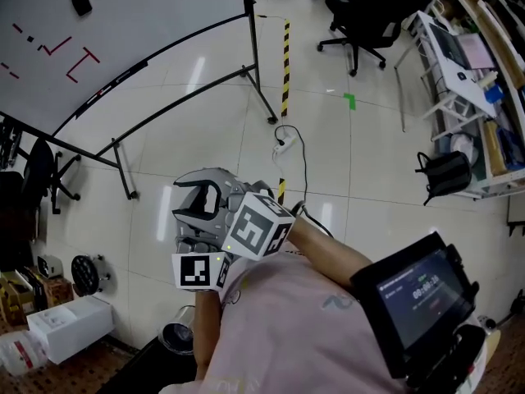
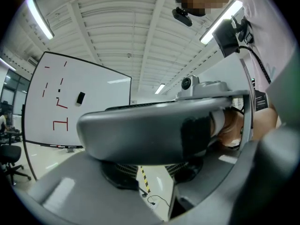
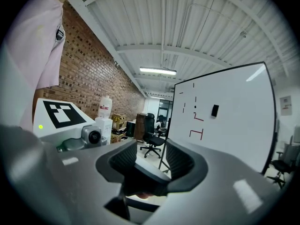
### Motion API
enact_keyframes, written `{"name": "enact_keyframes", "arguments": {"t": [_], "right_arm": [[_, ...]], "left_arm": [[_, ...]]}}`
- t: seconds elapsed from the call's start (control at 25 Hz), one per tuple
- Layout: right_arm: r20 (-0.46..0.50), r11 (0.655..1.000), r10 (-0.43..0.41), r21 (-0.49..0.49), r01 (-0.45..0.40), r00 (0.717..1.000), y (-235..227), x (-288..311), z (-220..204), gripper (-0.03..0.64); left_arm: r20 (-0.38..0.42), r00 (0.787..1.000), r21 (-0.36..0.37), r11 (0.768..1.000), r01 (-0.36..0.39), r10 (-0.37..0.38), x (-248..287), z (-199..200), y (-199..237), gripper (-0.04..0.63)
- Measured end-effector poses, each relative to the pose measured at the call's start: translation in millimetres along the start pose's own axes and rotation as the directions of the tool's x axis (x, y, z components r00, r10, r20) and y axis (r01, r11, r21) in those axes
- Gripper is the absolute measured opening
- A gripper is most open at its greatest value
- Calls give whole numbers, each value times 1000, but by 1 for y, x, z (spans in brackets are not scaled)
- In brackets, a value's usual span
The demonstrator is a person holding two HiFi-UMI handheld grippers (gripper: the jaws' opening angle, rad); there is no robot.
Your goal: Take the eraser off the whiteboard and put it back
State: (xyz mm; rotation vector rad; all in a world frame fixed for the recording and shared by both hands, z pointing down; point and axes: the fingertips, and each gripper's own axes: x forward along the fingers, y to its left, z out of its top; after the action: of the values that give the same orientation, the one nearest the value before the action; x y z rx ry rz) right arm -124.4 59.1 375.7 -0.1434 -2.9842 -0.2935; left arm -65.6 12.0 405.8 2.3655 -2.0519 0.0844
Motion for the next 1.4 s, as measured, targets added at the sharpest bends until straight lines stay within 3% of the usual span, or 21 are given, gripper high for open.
{"name": "enact_keyframes", "arguments": {"t": [0.32, 0.6, 1.16, 1.4], "right_arm": [[4, 998, 61, -1, -61, 998, 5, 28, 9, 186], [-16, 999, 45, 26, -44, 999, 3, 21, -6, 189], [-16, 990, 139, 40, -138, 990, 13, 38, -10, 202], [-5, 988, 145, 48, -145, 989, 11, 46, -8, 196]], "left_arm": [[-7, 998, -13, 998, -60, 60, -10, 2, 29, 121], [-24, 999, -35, 999, -38, 37, -5, -10, 20, 120], [-18, 991, -62, 989, -134, 133, -14, -17, 37, 106], [-27, 991, -54, 989, -136, 135, -14, -16, 46, 106]]}}
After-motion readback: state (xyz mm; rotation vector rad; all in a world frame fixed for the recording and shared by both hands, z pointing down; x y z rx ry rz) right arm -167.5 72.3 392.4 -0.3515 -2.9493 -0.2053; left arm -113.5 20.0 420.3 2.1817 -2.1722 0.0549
